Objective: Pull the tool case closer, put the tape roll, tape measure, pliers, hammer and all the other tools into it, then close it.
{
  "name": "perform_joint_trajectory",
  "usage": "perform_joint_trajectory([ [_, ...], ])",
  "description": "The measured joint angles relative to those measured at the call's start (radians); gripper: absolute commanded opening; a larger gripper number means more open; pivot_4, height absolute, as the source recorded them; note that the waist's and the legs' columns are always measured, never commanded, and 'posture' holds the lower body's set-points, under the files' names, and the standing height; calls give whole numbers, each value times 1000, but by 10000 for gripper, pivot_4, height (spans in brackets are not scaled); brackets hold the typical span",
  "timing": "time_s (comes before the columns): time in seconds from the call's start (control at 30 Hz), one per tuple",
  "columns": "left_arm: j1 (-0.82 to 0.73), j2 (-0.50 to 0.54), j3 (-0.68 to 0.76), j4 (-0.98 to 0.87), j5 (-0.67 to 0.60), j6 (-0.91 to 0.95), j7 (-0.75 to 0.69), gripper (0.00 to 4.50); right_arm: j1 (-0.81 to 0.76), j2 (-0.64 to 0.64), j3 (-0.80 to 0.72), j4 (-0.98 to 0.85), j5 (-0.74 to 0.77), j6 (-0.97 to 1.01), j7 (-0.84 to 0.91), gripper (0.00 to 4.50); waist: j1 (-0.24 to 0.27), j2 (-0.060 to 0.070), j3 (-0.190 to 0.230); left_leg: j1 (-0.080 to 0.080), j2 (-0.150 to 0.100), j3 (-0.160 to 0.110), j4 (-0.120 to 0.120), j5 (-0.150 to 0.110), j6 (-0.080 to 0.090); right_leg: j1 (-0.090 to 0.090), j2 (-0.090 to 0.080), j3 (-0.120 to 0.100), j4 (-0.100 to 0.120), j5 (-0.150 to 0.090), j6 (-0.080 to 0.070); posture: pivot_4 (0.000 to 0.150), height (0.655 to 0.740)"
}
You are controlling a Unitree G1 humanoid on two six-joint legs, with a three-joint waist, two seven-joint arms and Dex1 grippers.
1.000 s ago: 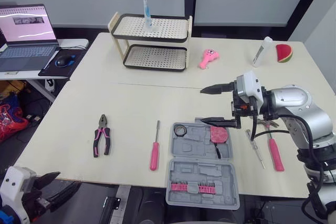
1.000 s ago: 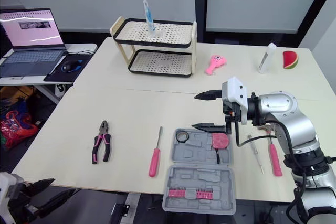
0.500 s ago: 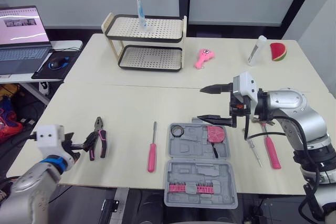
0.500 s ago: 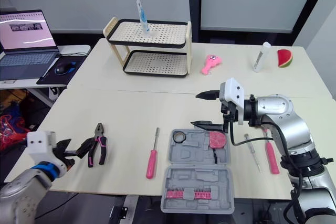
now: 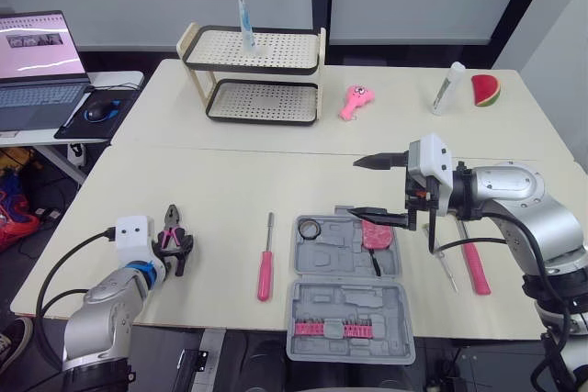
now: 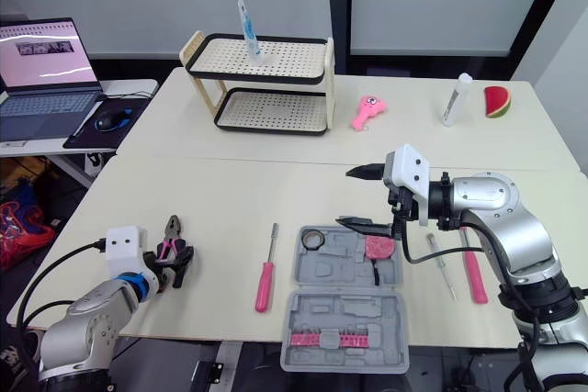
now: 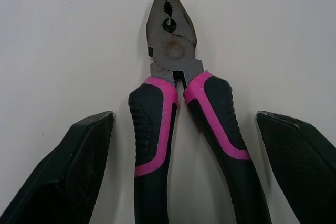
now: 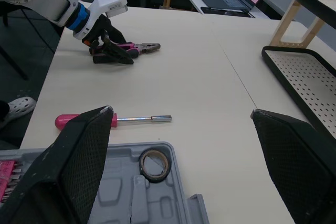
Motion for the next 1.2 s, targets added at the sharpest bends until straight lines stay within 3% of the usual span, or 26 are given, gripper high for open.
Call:
perform_joint_trajectory([
  [0.03, -3, 0, -2, 2, 1, 1, 0, 45000, 0, 0, 0, -1, 0, 3, -1, 44781, 0, 0, 0, 0, 0, 0, 0, 0, 0, 0, 0, 0, 0, 0, 0, 1500, 7400],
  [0.13, -9, 7, -14, 4, 9, 6, -4, 39091, 0, -1, 0, -1, 0, 7, -2, 45000, 0, 0, 0, 0, 0, 0, 0, 0, 0, 0, 0, 0, 0, 0, 0, 1500, 7400],
  [0.3, -29, 9, -16, 24, 21, 4, -17, 25681, 0, -1, 0, -1, 0, 8, -3, 45000, 1, 0, 0, 0, 0, 0, 0, 0, 0, 0, 0, 0, 0, 0, 0, 1500, 7400],
  [0.53, -35, 23, -25, 37, 38, -6, -31, 25534, 2, -1, 0, -2, 0, 8, -3, 45000, 1, 0, 0, 0, 0, 0, 0, 0, 0, 0, -1, 0, 0, 0, 0, 1500, 7400],
  [0.73, -34, 391, -177, 39, 103, -158, -390, 25534, 45, -53, -8, -15, -5, 6, 9, 45000, 1, 0, 1, -2, 0, -2, -1, 1, -2, -2, -1, 1, 0, 0, 0, 1500, 7400],
  [0.87, -153, 529, -226, 8, 63, -226, -658, 25534, 44, -83, -10, -11, -2, 7, 36, 45000, 5, 1, 2, -2, -2, -1, -1, 1, -2, -2, -2, 1, -1, 0, 0, 1500, 7400],
  [1.03, -334, 564, -430, -22, 59, -264, -943, 25534, 8, -154, 31, 13, -54, 53, 54, 45000, 0, 2, 3, -4, -1, 1, -1, 1, -2, -6, 2, 0, 1, 0, 0, 1500, 7400],
  [1.2, -557, 456, -602, -29, 90, -272, -1072, 25534, -74, -122, 86, -43, -63, 189, 14, 45000, -8, 1, 3, -5, 0, 3, -1, 1, -2, -6, 3, 1, 2, 0, 0, 1500, 7400],
])
